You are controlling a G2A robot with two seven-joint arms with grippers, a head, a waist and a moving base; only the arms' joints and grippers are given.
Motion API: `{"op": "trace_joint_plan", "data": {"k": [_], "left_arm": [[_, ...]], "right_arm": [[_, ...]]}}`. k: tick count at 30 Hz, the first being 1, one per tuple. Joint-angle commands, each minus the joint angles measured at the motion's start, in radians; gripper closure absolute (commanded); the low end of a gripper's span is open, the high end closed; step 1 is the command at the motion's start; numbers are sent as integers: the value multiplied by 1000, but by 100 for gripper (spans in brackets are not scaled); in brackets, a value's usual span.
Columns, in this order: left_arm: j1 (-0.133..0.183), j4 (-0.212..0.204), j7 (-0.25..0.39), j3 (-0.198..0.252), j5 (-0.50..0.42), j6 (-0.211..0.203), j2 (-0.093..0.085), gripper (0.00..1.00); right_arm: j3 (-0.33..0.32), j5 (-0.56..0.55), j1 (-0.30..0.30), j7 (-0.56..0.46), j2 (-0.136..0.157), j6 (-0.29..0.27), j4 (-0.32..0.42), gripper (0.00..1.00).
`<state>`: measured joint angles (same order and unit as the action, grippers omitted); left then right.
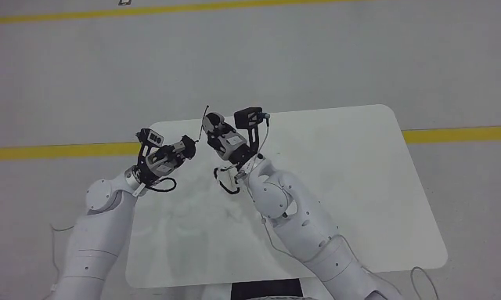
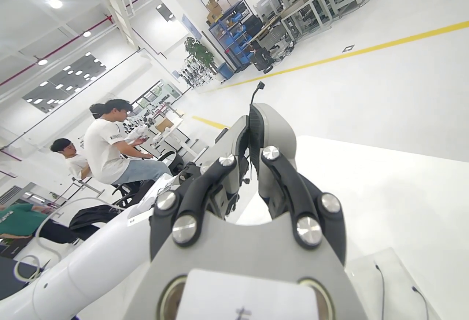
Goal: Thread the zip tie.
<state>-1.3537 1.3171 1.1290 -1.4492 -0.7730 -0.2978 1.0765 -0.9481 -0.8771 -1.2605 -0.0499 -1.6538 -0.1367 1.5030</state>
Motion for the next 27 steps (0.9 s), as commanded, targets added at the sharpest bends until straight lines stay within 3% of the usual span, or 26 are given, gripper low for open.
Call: {"op": "trace_joint_plan", "data": {"k": [1, 27], "left_arm": [[0, 0, 0, 0, 0, 0, 0, 100], [0, 0, 0, 0, 0, 0, 0, 100]], "right_arm": [[3, 2, 2, 0, 0, 2, -1, 100], [8, 10, 0, 1, 11, 6, 2, 100]]}}
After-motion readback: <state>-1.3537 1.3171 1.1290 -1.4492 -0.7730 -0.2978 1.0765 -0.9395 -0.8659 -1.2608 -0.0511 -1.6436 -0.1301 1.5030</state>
